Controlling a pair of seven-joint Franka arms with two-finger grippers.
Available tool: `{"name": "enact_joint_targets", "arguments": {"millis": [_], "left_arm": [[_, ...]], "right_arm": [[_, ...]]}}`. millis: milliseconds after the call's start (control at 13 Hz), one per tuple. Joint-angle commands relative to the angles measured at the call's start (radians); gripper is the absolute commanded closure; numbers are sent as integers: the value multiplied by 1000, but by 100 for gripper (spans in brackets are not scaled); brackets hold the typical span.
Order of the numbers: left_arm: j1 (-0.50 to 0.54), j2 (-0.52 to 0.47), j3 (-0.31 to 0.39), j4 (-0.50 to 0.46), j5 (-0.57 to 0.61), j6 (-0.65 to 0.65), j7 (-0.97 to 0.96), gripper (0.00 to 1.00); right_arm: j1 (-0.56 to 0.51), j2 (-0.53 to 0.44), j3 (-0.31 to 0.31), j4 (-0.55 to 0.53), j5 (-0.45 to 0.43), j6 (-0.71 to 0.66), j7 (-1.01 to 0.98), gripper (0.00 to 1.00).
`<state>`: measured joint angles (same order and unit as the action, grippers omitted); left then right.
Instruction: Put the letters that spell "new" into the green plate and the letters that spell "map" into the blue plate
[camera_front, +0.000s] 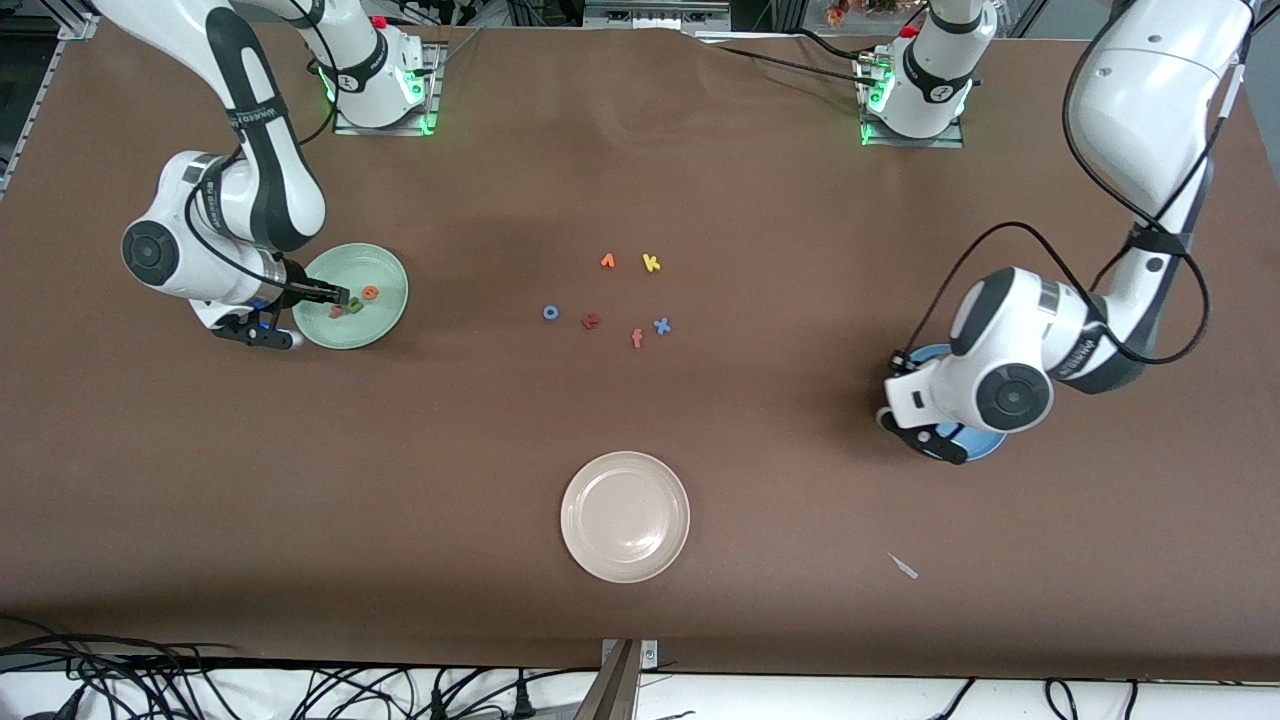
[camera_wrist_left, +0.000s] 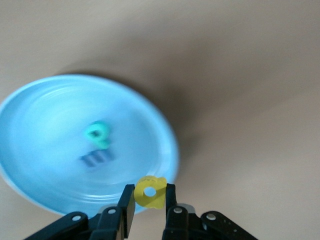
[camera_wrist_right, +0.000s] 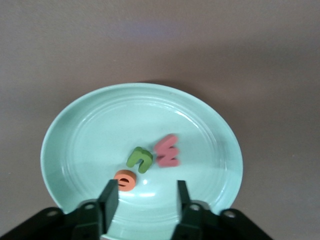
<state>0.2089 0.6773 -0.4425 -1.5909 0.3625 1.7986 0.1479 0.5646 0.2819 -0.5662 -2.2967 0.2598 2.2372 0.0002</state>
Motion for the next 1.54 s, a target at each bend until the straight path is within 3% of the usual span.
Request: {"name": "enact_joint_targets", "arguments": {"millis": [0, 77, 154, 308, 615, 769, 923, 1077, 1231, 1308, 1462], "left_arm": [[0, 30, 8, 8, 59, 31, 64, 96], [1, 30, 21, 8, 61, 31, 68, 57], [0, 28, 22, 8, 61, 30, 90, 1], [4, 16, 22, 37, 47, 15, 93, 0], [7, -5, 21, 185, 41, -186, 84, 0], [29, -21, 19, 229, 41, -267, 91, 0], [32, -60, 19, 230, 41, -291, 82, 0], [33, -99, 21, 230, 41, -332, 65, 0], [40, -136, 21, 232, 41, -372, 30, 0], [56, -159, 22, 223, 33, -367, 30, 0], [49, -288, 57, 137, -23, -332, 24, 0]], "right_arm": [[-2, -9, 2, 3, 22, 2, -20, 0], [-2, -15, 3, 10, 22, 1, -19, 0], [0, -35, 6, 14, 21, -1, -16, 0], [0, -58, 8, 90, 19, -31, -25, 0], [-6, -46, 2, 425, -4, -312, -19, 0], [-6, -52, -4, 482, -31, -359, -20, 0], [-5, -104, -29, 494, -39, -433, -19, 0], [-5, -174, -32, 577, -142, -537, -26, 0], [-6, -159, -32, 745, -178, -692, -25, 0], [-8, -143, -34, 796, -186, -708, -31, 0], [-6, -141, -35, 813, -211, -726, -28, 0]]}}
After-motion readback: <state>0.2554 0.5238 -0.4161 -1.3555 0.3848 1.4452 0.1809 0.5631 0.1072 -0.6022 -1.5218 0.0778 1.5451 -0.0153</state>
